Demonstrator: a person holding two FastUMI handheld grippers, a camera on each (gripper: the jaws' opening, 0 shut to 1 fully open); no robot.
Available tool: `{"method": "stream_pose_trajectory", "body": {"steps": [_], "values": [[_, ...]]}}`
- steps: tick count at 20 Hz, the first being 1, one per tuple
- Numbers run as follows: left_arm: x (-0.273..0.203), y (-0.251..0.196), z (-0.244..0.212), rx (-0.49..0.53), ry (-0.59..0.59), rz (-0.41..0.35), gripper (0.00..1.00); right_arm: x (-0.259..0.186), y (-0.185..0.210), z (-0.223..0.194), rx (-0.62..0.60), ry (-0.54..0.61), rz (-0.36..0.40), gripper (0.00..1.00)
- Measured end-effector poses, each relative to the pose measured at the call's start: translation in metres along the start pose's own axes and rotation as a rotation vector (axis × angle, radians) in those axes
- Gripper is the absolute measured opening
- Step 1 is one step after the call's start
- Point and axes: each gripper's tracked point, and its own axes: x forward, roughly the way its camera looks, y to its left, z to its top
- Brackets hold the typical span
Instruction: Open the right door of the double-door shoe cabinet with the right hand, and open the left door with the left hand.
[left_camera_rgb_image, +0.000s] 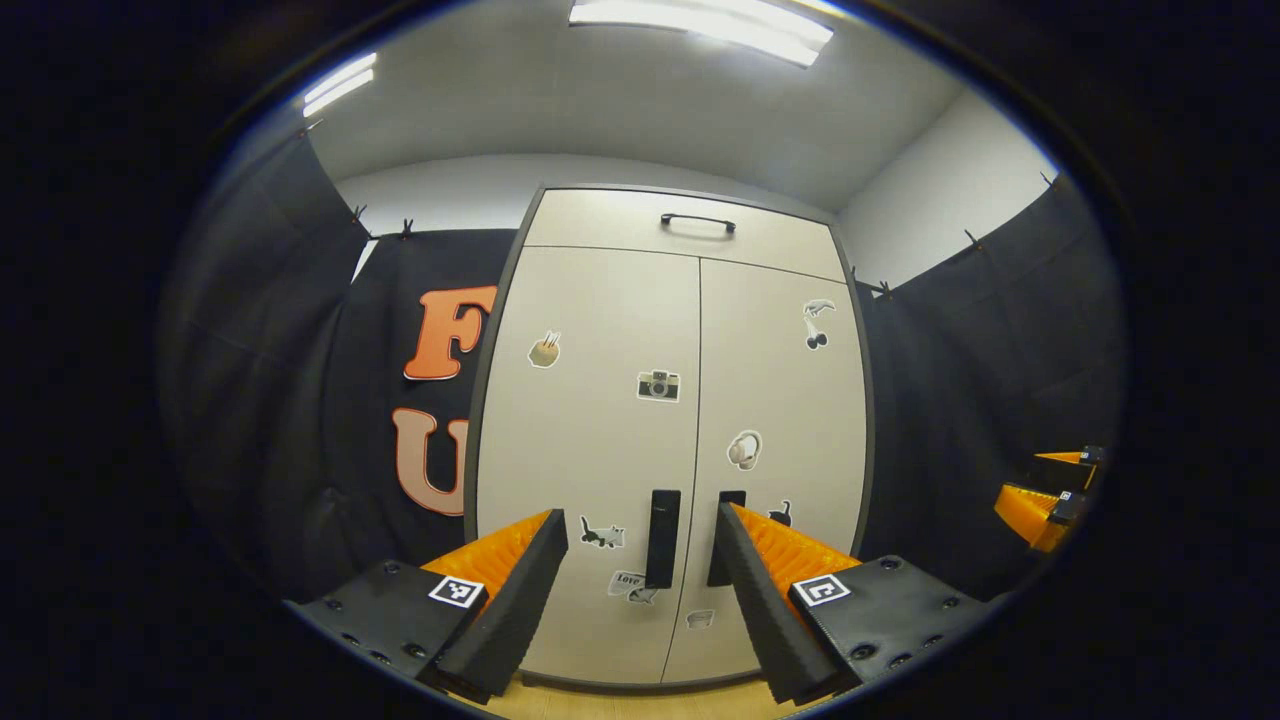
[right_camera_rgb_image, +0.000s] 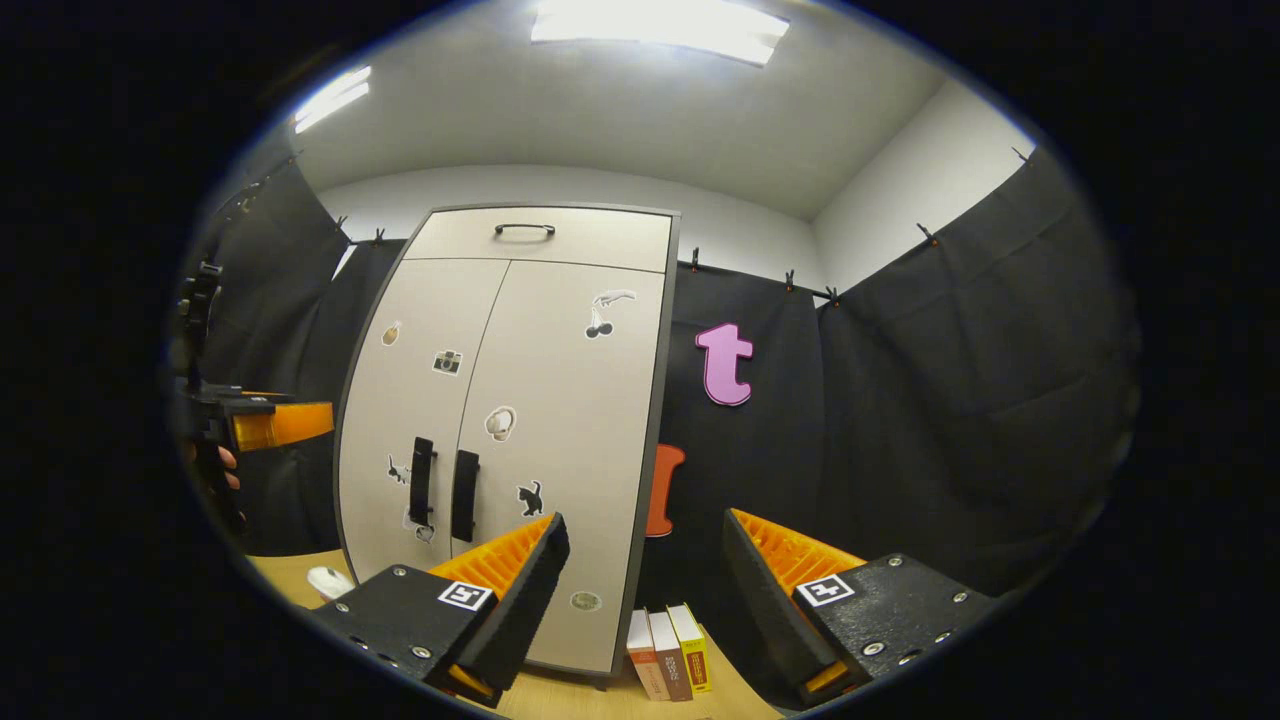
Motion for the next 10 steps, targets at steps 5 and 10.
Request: {"method": "stream_pose_trajectory", "body": {"steps": [5, 10], "values": [[0.0, 0.007, 0.002, 0.011, 0.007, 0.008, 0.95, 0.004, 0.005, -0.006, 0.024, 0.024, 0.007, 0.95], [-0.004, 0.016, 0.005, 0.014, -0.003, 0.018, 0.96, 0.006, 0.019, -0.009, 0.044, 0.038, 0.042, 0.95]]}}
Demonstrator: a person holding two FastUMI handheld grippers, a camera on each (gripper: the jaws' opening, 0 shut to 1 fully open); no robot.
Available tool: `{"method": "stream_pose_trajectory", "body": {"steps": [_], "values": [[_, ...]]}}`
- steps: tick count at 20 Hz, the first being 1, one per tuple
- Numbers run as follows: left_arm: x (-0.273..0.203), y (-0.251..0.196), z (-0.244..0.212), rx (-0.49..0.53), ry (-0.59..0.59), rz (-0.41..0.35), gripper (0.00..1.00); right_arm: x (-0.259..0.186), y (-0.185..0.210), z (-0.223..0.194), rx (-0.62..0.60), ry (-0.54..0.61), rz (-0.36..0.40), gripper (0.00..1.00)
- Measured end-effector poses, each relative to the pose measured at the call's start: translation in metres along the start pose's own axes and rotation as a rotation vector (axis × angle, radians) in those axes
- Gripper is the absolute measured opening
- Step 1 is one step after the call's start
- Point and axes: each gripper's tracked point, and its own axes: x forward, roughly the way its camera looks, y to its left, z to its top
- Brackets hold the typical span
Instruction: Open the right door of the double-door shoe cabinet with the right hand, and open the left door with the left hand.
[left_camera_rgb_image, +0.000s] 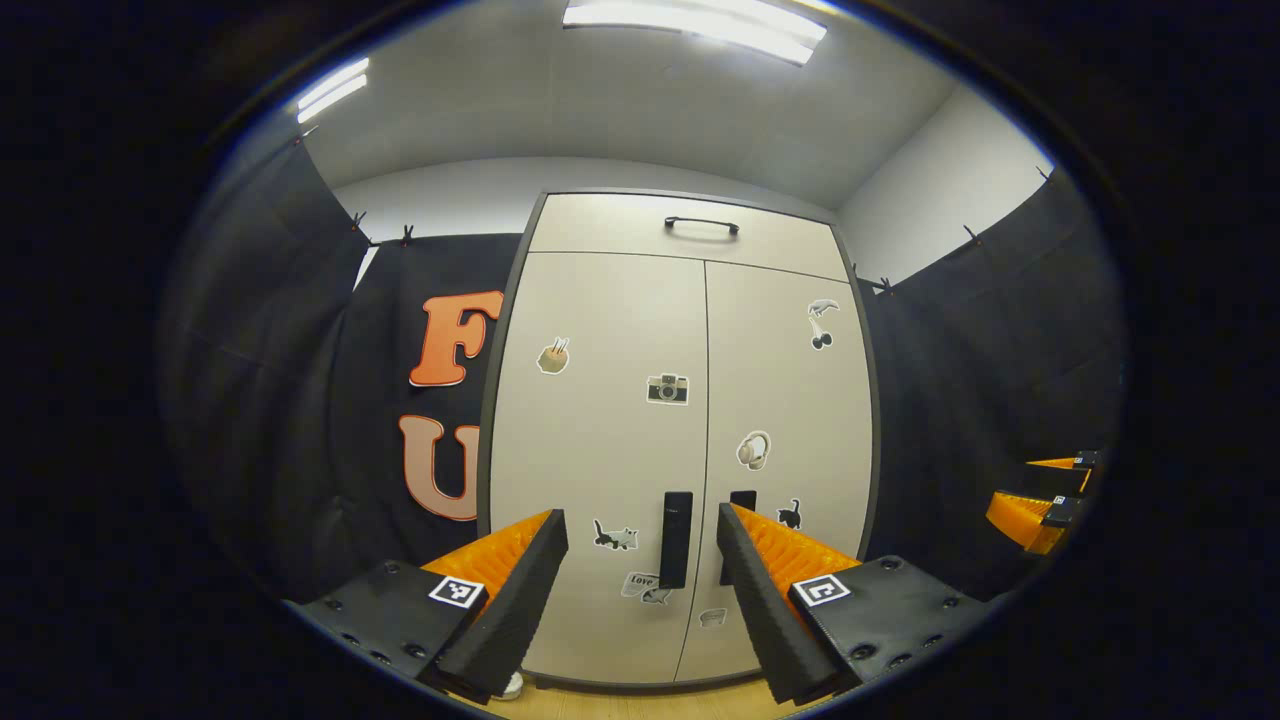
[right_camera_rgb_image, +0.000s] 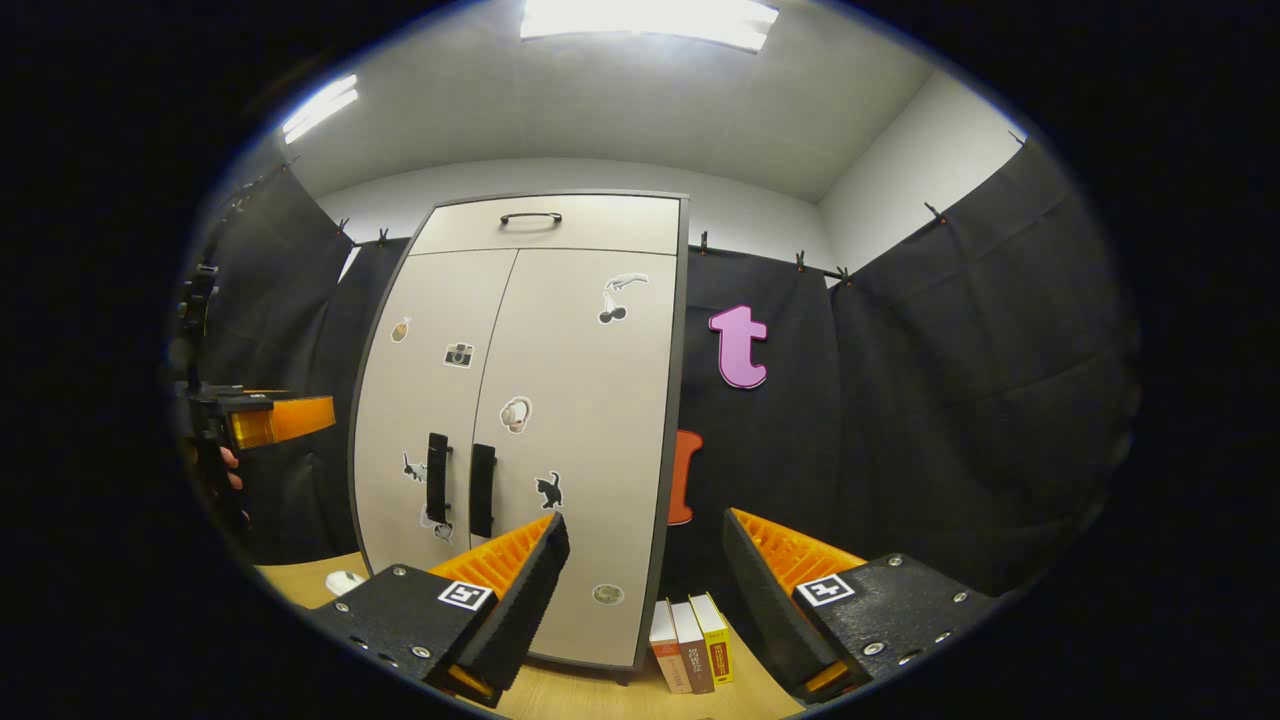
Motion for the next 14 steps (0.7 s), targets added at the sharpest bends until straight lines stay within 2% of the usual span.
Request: {"method": "stream_pose_trajectory", "body": {"steps": [14], "values": [[0.005, 0.051, -0.017, 0.011, 0.02, 0.047, 0.95, 0.03, 0.032, -0.022, 0.008, 0.067, 0.006, 0.95]]}}
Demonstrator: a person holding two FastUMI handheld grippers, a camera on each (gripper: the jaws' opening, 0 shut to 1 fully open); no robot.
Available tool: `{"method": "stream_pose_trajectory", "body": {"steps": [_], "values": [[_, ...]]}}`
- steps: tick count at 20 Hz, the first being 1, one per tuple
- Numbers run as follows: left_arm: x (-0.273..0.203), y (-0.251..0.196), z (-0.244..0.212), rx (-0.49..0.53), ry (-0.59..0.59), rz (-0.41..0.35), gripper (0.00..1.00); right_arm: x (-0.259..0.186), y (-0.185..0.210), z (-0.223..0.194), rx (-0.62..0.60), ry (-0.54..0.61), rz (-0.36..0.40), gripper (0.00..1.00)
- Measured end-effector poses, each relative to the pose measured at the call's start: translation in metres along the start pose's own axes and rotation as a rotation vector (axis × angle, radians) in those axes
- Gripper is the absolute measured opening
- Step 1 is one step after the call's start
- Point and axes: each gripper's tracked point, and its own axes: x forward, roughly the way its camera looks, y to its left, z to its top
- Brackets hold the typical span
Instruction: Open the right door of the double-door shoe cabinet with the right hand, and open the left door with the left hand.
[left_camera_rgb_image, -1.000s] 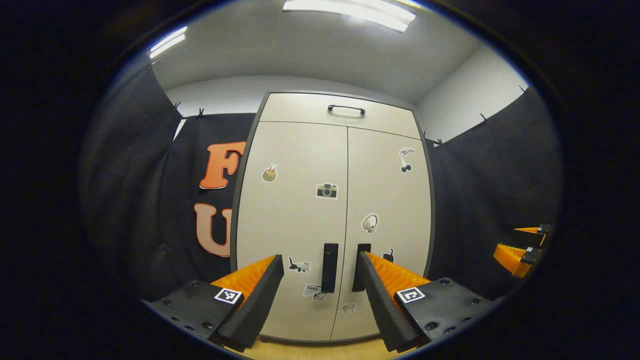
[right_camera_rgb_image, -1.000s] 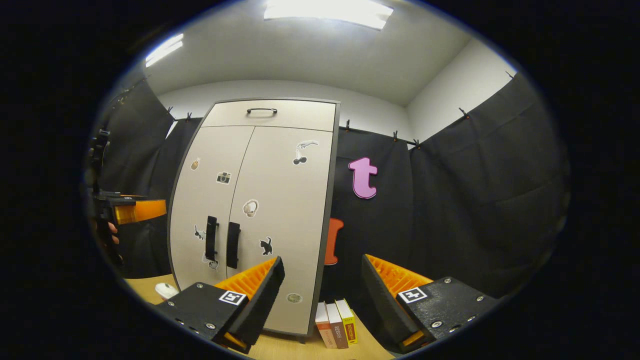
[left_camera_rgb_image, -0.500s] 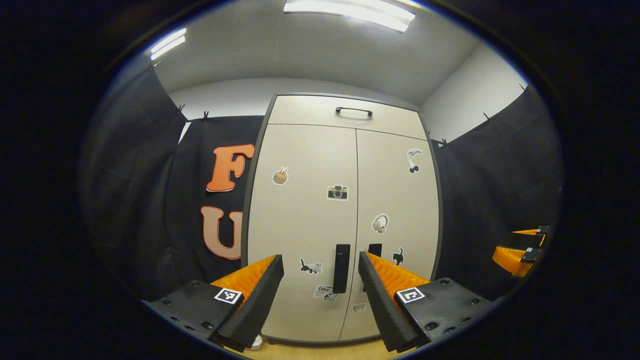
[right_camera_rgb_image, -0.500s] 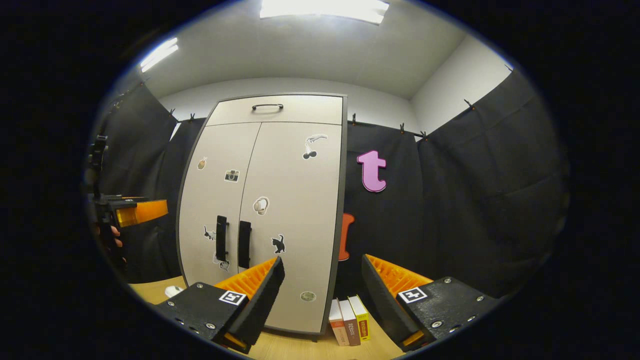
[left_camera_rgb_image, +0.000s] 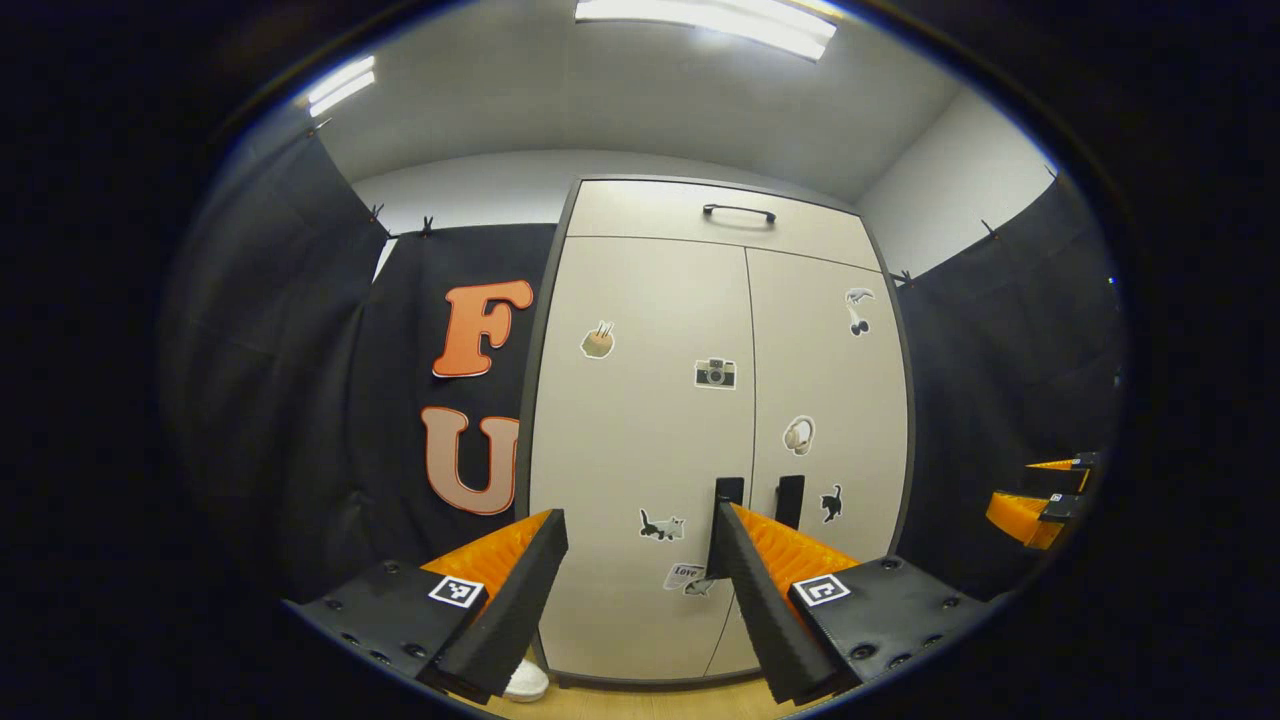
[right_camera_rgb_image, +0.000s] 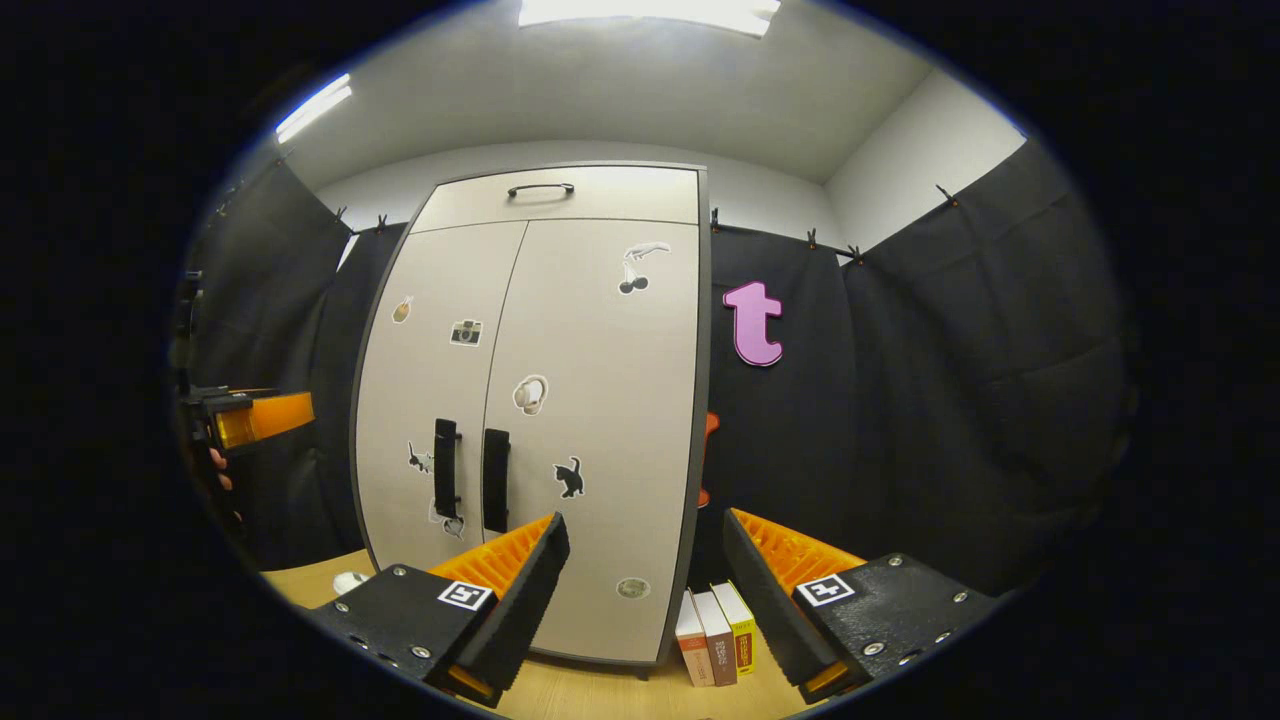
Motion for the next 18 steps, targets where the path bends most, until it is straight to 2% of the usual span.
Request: {"method": "stream_pose_trajectory", "body": {"steps": [8, 9, 15, 18], "values": [[0.01, 0.039, -0.022, 0.031, 0.027, 0.038, 0.98, 0.042, 0.035, -0.023, 0.014, 0.078, 0.021, 0.95], [0.011, 0.044, -0.024, 0.029, 0.03, 0.042, 0.95, 0.05, 0.043, -0.028, 0.02, 0.092, 0.031, 0.95], [0.013, 0.086, -0.035, 0.029, 0.046, 0.08, 0.96, 0.088, 0.115, -0.037, 0.127, 0.148, 0.141, 0.94], [0.012, 0.106, -0.037, 0.024, 0.047, 0.09, 0.95, 0.11, 0.139, -0.04, 0.111, 0.162, 0.148, 0.91]]}}
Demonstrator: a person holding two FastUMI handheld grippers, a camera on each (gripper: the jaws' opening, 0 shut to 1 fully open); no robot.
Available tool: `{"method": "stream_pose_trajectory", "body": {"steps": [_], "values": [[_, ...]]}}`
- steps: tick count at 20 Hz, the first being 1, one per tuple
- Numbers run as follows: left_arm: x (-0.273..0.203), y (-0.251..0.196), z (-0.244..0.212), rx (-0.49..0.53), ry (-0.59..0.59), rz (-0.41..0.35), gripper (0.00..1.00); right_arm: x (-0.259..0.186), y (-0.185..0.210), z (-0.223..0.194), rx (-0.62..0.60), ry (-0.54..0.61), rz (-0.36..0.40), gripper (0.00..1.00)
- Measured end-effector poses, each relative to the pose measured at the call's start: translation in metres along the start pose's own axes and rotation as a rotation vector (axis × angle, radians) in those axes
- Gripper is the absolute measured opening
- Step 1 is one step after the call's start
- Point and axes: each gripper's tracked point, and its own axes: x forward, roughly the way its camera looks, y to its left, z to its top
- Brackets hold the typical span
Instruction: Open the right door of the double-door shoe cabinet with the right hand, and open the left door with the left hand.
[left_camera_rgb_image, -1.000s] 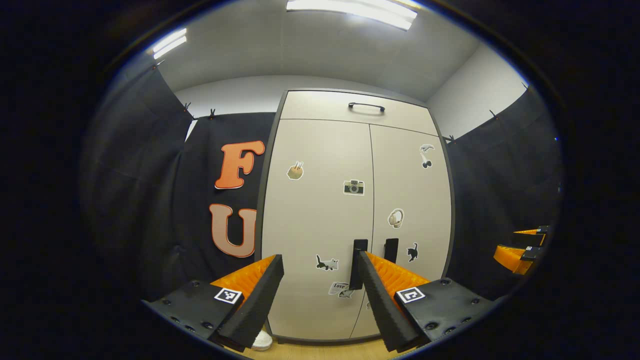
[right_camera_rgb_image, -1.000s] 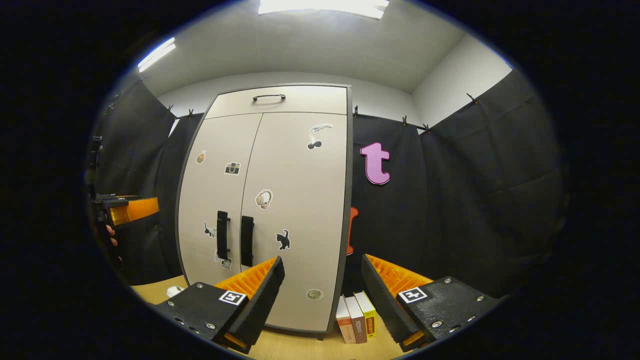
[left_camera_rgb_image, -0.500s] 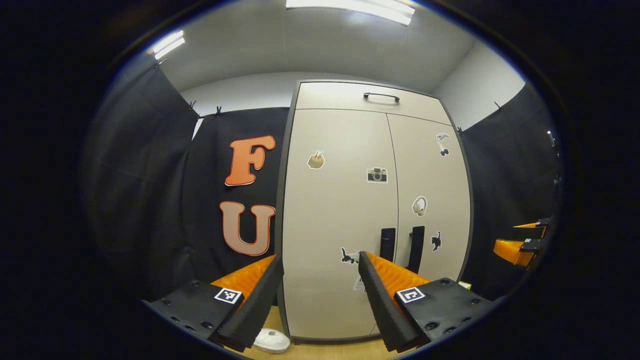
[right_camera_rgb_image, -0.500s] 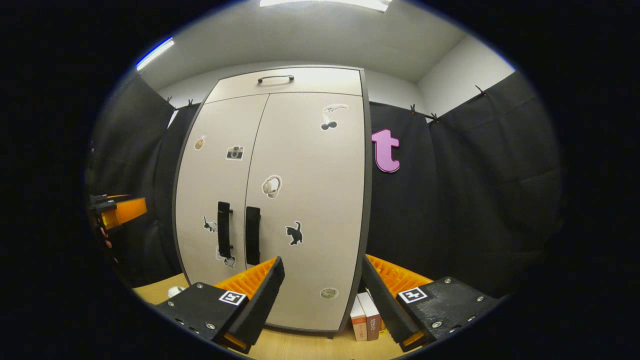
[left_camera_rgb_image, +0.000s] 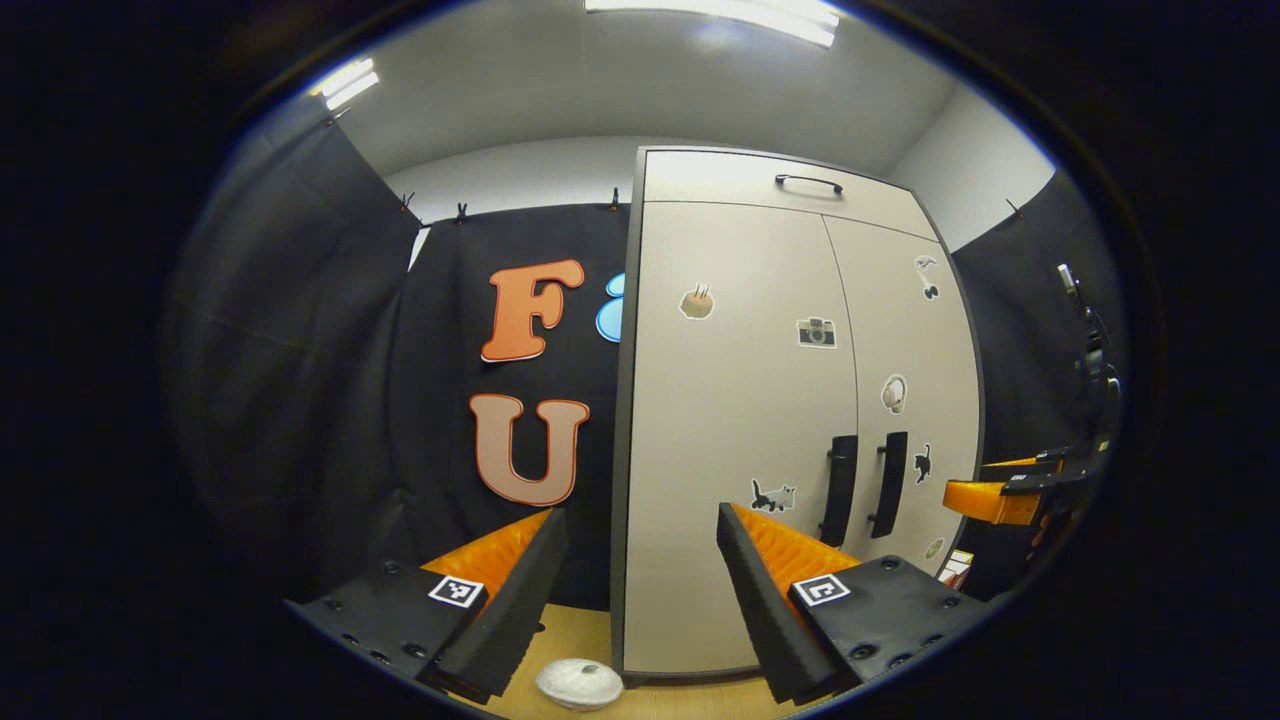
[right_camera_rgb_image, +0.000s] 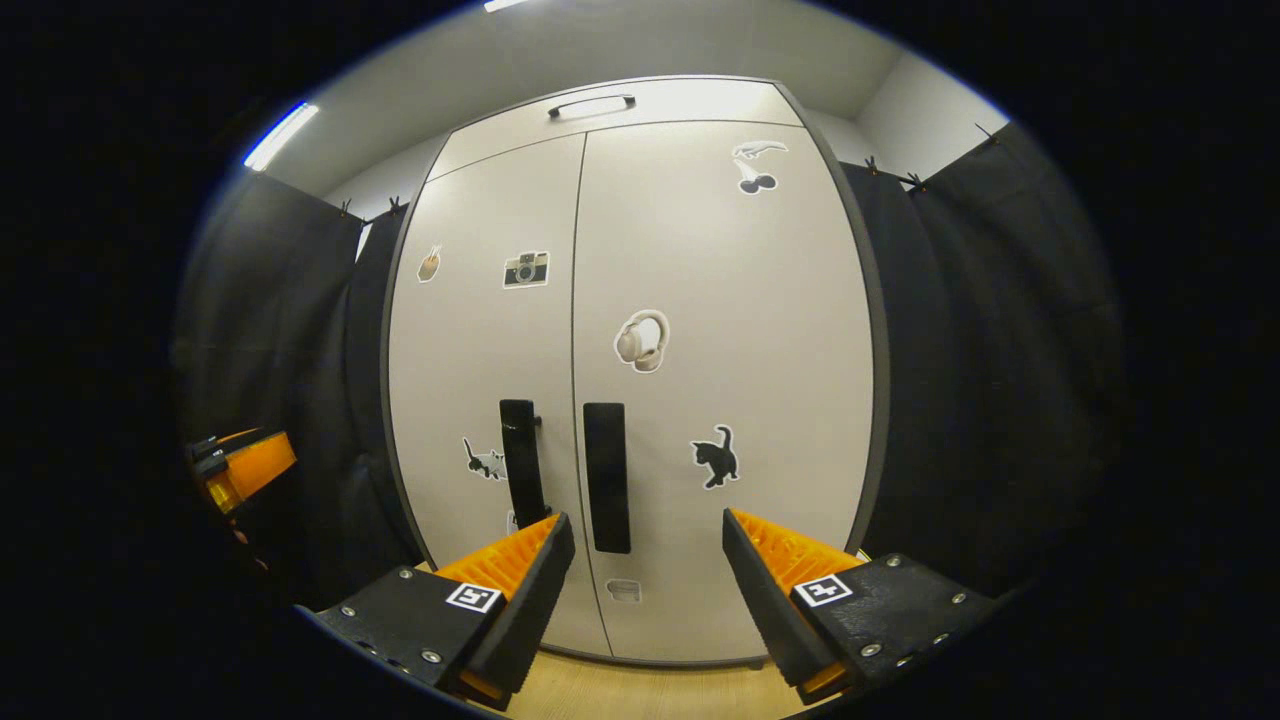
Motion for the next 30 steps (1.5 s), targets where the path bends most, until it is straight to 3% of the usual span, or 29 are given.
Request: {"method": "stream_pose_trajectory", "body": {"steps": [8, 13, 18, 23, 24, 30], "values": [[0.007, 0.039, -0.016, -0.025, 0.004, 0.033, 0.96, 0.062, 0.016, -0.011, -0.005, 0.094, -0.045, 0.7], [0.018, 0.044, -0.024, -0.05, 0.018, 0.014, 0.96, 0.086, 0.01, -0.013, 0.032, 0.134, -0.086, 0.63], [0.03, 0.043, -0.034, -0.044, 0.043, 0.01, 0.96, 0.1, 0.013, -0.021, 0.114, 0.173, -0.091, 0.51], [0.034, 0.04, -0.042, -0.046, 0.063, 0.009, 0.96, 0.102, 0.016, -0.021, 0.128, 0.168, -0.142, 0.46], [0.033, 0.039, -0.041, -0.049, 0.064, 0.007, 0.96, 0.101, 0.017, -0.02, 0.126, 0.163, -0.147, 0.37], [0.021, 0.029, -0.027, -0.003, 0.042, -0.002, 0.96, 0.101, 0.015, -0.022, 0.118, 0.162, -0.151, 0.23]]}}
